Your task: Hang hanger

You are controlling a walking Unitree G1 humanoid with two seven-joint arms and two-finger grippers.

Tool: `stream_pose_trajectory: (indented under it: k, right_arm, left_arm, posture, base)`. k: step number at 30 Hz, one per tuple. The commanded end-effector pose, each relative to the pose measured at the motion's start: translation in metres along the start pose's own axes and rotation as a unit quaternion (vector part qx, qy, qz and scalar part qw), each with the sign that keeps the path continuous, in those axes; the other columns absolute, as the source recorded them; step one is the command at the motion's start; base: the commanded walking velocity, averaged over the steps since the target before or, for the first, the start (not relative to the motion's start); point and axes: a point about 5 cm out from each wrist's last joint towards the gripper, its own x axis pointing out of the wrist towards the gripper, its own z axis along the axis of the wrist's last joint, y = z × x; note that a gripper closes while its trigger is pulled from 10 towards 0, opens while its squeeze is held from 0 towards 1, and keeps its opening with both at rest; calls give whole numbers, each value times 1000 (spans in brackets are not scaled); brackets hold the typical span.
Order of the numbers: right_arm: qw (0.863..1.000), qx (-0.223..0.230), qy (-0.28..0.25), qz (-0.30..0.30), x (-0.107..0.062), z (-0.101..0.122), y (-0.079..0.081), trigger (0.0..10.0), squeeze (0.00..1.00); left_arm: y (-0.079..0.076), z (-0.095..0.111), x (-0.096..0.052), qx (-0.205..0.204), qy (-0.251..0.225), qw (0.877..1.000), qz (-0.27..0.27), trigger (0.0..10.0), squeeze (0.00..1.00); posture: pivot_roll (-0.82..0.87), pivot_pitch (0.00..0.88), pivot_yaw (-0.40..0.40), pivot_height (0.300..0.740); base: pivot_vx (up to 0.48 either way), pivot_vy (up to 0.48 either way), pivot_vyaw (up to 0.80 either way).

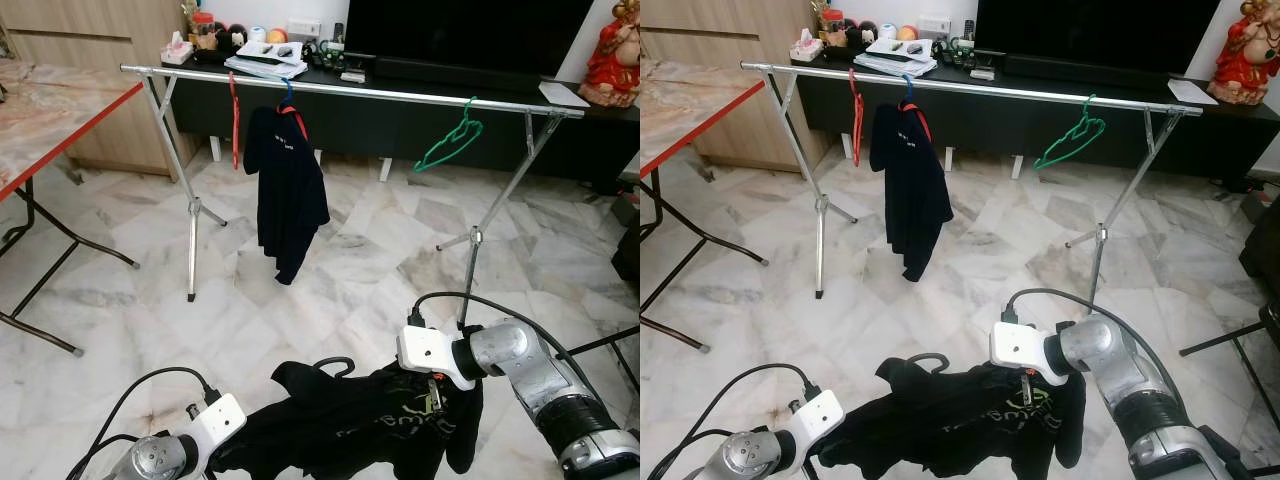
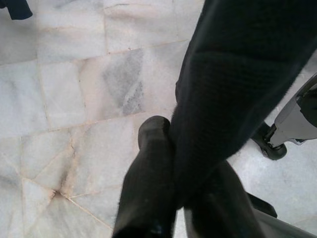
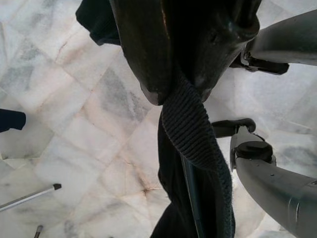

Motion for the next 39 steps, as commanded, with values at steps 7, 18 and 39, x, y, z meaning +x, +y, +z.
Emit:
stream_pose_trajectory:
  k: [7,18,39]
  right_arm:
    - [999,-3,33,-36,-13,-6,-8,10000,0]
    - [992,8,112,-52,-18,-29,-3,10000,0]
    - [970,18,148,-193,-24,-38,-19,10000,0]
  left_arm:
    - [4,-12,-6,-12,21,999,26,0,0]
    - [20,-22,-15,-8,57,993,105,0,0]
    - [14,-41,-21,4,124,989,77,0,0]
  posture:
    - [16,71,-76,740]
    - [17,74,-75,740]
    - [18,97,-73,740]
  base:
    - [0,0,0]
    - [0,0,0]
    - [0,0,0]
